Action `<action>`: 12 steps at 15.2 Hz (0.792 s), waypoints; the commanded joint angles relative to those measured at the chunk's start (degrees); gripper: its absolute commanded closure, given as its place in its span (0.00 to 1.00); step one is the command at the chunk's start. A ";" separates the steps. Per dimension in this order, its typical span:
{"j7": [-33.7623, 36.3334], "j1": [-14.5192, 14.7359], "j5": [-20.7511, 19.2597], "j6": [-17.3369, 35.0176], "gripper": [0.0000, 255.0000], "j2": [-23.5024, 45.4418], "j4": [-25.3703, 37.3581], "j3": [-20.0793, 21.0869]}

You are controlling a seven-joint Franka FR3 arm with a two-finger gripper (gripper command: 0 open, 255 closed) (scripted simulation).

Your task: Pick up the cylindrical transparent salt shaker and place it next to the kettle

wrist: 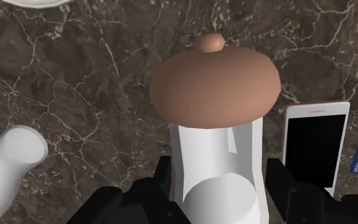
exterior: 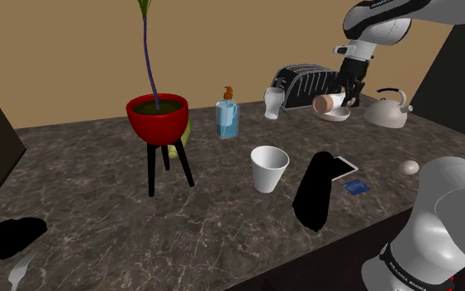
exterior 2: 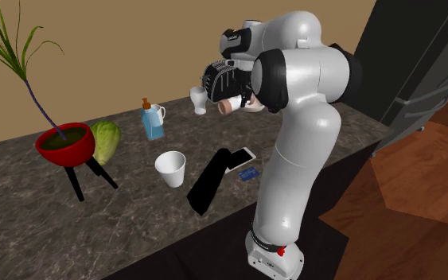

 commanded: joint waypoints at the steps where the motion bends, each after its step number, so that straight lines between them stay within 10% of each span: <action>1: 0.77 0.01 -0.77 -1.55 1.00 -0.79 1.31 0.38; 12: 2.13 0.16 -1.47 -9.88 1.00 -1.52 9.46 0.94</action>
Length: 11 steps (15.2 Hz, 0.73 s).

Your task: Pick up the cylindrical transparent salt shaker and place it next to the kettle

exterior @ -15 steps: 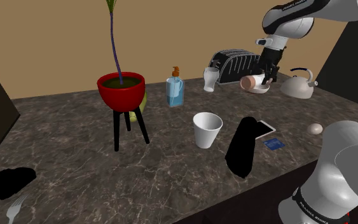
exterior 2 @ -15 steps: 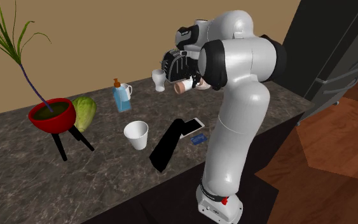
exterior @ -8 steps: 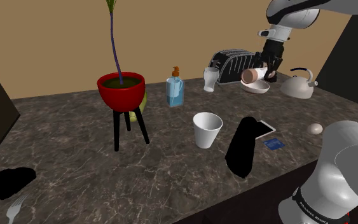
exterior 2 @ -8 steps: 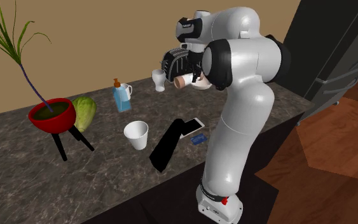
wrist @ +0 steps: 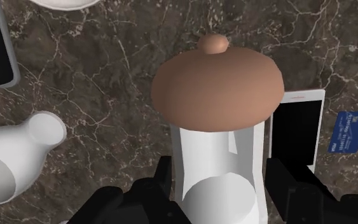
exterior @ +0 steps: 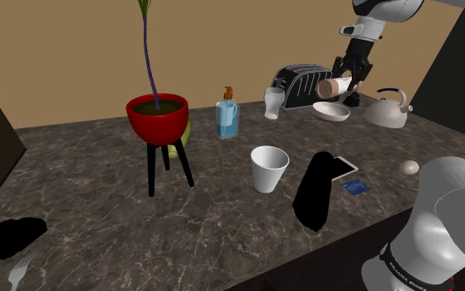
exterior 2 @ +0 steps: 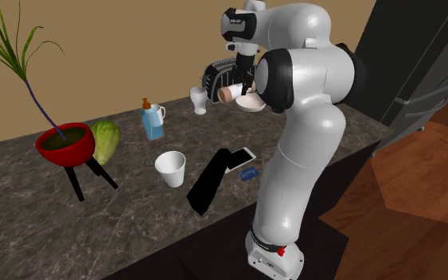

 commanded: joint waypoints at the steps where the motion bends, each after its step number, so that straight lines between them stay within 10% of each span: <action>1: -0.07 0.09 0.38 -1.69 1.00 0.43 1.83 -0.17; 7: -6.70 -1.84 3.81 -4.88 1.00 4.66 5.75 -4.59; 11: -17.92 -9.48 11.66 -7.59 1.00 13.83 9.26 -7.85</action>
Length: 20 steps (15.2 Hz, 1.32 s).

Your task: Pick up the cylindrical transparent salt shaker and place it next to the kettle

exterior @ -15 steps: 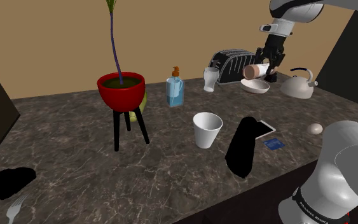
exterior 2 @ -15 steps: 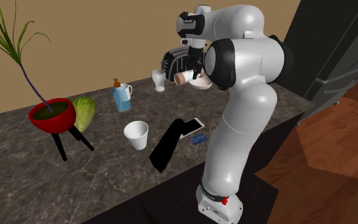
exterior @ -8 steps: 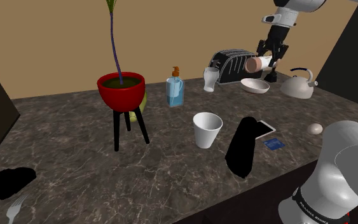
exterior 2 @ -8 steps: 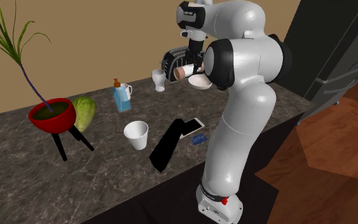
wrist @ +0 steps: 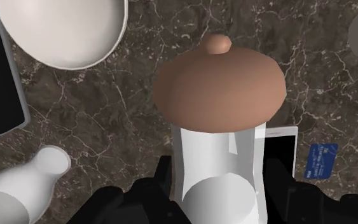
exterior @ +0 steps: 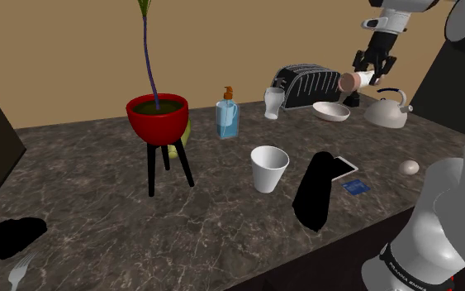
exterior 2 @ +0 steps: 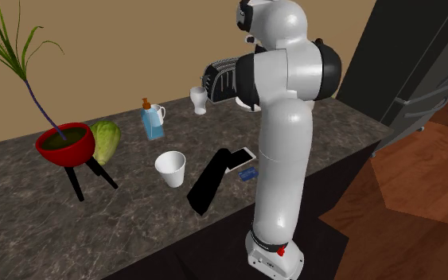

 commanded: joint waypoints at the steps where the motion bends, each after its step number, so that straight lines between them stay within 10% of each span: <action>1: -4.94 -4.78 2.96 -1.38 1.00 2.97 1.62 0.45; 13: -25.53 -42.34 17.47 -12.17 1.00 22.58 22.26 10.53; 20: -29.20 -68.67 26.68 -22.58 1.00 35.97 48.97 18.73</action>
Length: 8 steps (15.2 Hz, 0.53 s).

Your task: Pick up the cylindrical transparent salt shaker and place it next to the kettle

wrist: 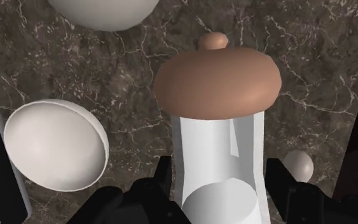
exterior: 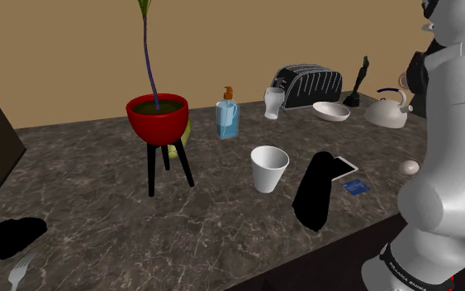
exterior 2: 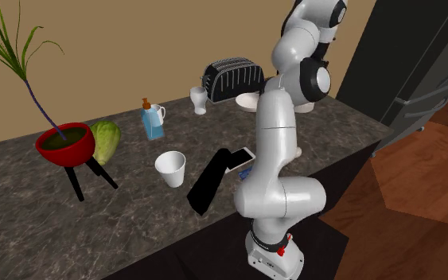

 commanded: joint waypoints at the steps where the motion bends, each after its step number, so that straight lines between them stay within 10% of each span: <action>1: 1.29 -10.79 3.99 -4.92 1.00 5.67 13.85 3.80; 2: 9.18 -26.53 -23.97 -3.88 1.00 3.55 21.14 45.20; 3: 2.85 -14.59 -3.29 -3.29 1.00 4.32 14.66 14.17; 8: 0.79 -8.68 -8.59 5.17 1.00 -1.15 -0.26 15.15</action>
